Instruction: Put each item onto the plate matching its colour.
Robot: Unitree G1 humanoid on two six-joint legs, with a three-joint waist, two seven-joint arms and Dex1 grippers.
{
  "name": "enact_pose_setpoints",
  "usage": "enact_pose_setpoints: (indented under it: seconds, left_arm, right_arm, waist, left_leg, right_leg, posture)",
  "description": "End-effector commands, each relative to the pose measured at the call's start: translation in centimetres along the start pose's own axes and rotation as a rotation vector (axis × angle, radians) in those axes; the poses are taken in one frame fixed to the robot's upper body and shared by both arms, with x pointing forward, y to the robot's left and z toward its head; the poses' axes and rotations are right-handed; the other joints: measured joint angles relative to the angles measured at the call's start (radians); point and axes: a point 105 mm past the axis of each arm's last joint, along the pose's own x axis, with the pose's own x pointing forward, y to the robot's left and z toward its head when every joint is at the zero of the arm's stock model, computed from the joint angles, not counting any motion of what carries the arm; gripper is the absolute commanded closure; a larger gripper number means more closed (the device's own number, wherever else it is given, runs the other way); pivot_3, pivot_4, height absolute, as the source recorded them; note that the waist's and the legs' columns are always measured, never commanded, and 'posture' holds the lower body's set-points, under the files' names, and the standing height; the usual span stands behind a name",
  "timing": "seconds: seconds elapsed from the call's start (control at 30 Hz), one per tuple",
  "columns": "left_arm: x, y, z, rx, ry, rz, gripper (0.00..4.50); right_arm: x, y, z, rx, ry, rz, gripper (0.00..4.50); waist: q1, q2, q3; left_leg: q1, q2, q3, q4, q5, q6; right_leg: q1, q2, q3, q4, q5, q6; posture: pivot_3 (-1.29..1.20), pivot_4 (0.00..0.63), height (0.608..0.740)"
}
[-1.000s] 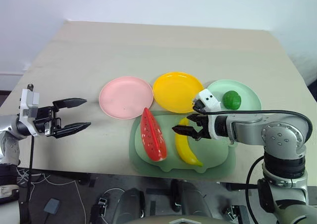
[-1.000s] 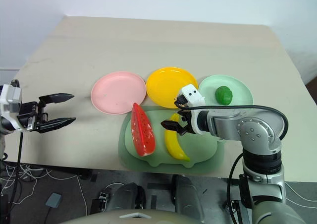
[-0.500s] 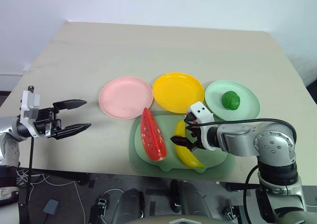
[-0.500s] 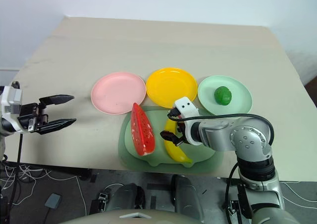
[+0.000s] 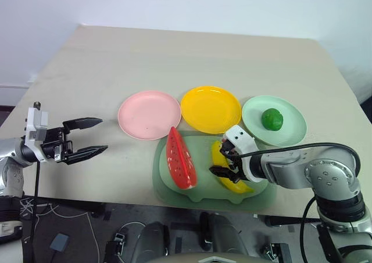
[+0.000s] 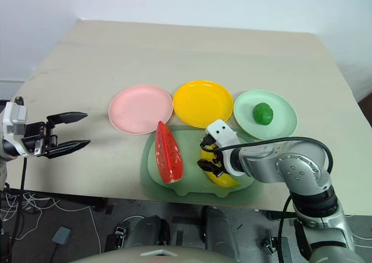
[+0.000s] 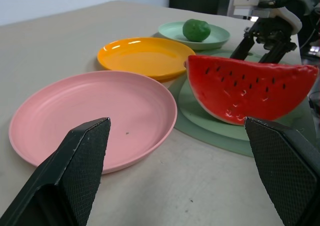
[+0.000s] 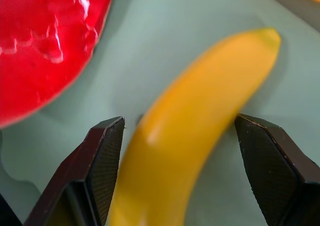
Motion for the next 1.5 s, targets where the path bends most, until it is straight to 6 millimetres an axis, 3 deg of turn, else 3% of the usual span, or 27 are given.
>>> enact_pose_setpoints:
  seconds: [0.03, 0.13, 0.3, 0.43, 0.53, 0.67, 0.8, 0.93, 1.2, 1.33, 1.5]
  left_arm:
    - [-0.1, 0.2, 0.9, 0.048, -0.011, 0.007, 0.0]
    - [0.0, 0.3, 1.0, 0.049, -0.011, 0.006, 0.0]
    - [0.0, 0.5, 1.0, 0.05, -0.009, 0.006, 0.0]
    - [0.0, 0.5, 1.1, 0.047, -0.01, 0.003, 0.0]
    - [0.1, 0.6, 1.1, 0.046, -0.01, 0.001, 0.0]
    - [0.1, 0.6, 1.1, 0.043, -0.011, -0.001, 0.0]
    - [0.5, 0.6, 0.9, 0.043, -0.012, -0.006, 0.0]
    - [0.6, 0.6, 1.0, 0.042, -0.015, -0.01, 0.0]
    - [0.6, 0.5, 1.2, 0.042, -0.012, -0.013, 0.0]
    - [0.4, 0.3, 1.3, 0.042, -0.009, -0.009, 0.0]
    - [0.3, 0.2, 1.3, 0.044, -0.004, -0.006, 0.0]
  right_arm:
    - [0.1, 0.1, -1.4, -0.016, 0.068, 0.006, 1.79]
    - [0.0, 0.1, -1.5, -0.025, 0.074, 0.009, 2.77]
    - [-0.7, 0.2, -1.4, -0.065, 0.09, 0.046, 2.85]
    - [-2.3, 0.8, 0.2, -0.056, 0.046, 0.192, 2.85]
    - [-3.4, 0.3, 2.1, -0.034, -0.014, 0.241, 2.85]
    - [-4.3, -2.3, 7.3, 0.044, -0.216, 0.206, 2.85]
    - [-2.9, -4.8, 10.5, 0.096, -0.321, 0.107, 2.85]
    - [0.2, -7.8, 10.9, 0.131, -0.281, -0.043, 2.85]
    - [3.6, -10.0, 13.1, 0.106, -0.319, -0.107, 2.85]
    - [3.3, -10.5, 13.9, 0.086, -0.353, -0.099, 1.48]
    - [0.8, -10.5, 15.1, 0.024, -0.442, -0.058, 0.02]
  waist:
    - [0.0, 0.0, 0.0]
    - [-0.001, 0.0, 0.0]
    - [0.0, 0.0, 0.0]
    - [0.0, 0.0, 0.0]
    - [-0.003, 0.001, 0.0]
    - [-0.004, 0.001, 0.0]
    - [-0.003, 0.001, 0.0]
    - [-0.004, 0.001, 0.0]
    - [-0.009, 0.002, 0.001]
    - [-0.007, 0.002, 0.001]
    - [-0.007, 0.003, 0.002]
  left_leg:
    - [0.0, 0.0, 0.0, 0.0, 0.0, 0.0]
    - [0.0, 0.0, 0.0, 0.0, 0.0, 0.0]
    - [0.0, 0.0, 0.0, 0.0, 0.0, 0.0]
    - [0.0, 0.0, -0.001, 0.0, 0.0, 0.001]
    - [0.0, 0.0, -0.001, 0.0, -0.001, 0.001]
    - [0.0, 0.001, -0.001, 0.0, -0.001, 0.001]
    - [-0.001, 0.001, 0.0, 0.0, 0.0, 0.001]
    - [-0.002, 0.001, 0.001, 0.0, 0.0, -0.001]
    - [-0.004, 0.001, 0.003, -0.002, 0.002, -0.003]
    - [-0.004, 0.001, 0.003, -0.003, 0.002, -0.004]
    - [-0.004, 0.001, 0.003, -0.003, 0.002, -0.004]
  right_leg:
    - [0.0, 0.0, 0.0, 0.0, 0.0, 0.0]
    - [0.0, 0.0, 0.0, 0.0, 0.0, 0.0]
    - [0.0, 0.0, 0.0, 0.0, 0.0, 0.0]
    - [-0.001, 0.0, 0.0, 0.0, 0.0, 0.0]
    - [-0.001, 0.0, 0.0, 0.0, 0.0, 0.0]
    - [-0.001, 0.001, 0.0, 0.001, 0.0, 0.0]
    - [-0.002, 0.002, 0.0, 0.001, 0.0, -0.001]
    - [-0.003, 0.002, 0.0, 0.0, 0.0, -0.001]
    - [-0.004, 0.002, 0.0, 0.001, 0.0, 0.0]
    - [-0.005, 0.001, -0.001, 0.001, 0.0, 0.0]
    - [-0.005, 0.001, -0.001, 0.001, 0.0, 0.0]
  posture:
    - [0.0, 0.15, 0.739]
    - [0.0, 0.15, 0.739]
    - [0.0, 0.15, 0.739]
    - [0.0, 0.15, 0.739]
    - [0.0, 0.15, 0.739]
    - [0.0, 0.15, 0.739]
    - [0.0, 0.15, 0.739]
    - [0.0, 0.15, 0.739]
    - [0.0, 0.15, 0.739]
    - [0.0, 0.15, 0.739]
    - [0.0, 0.15, 0.739]
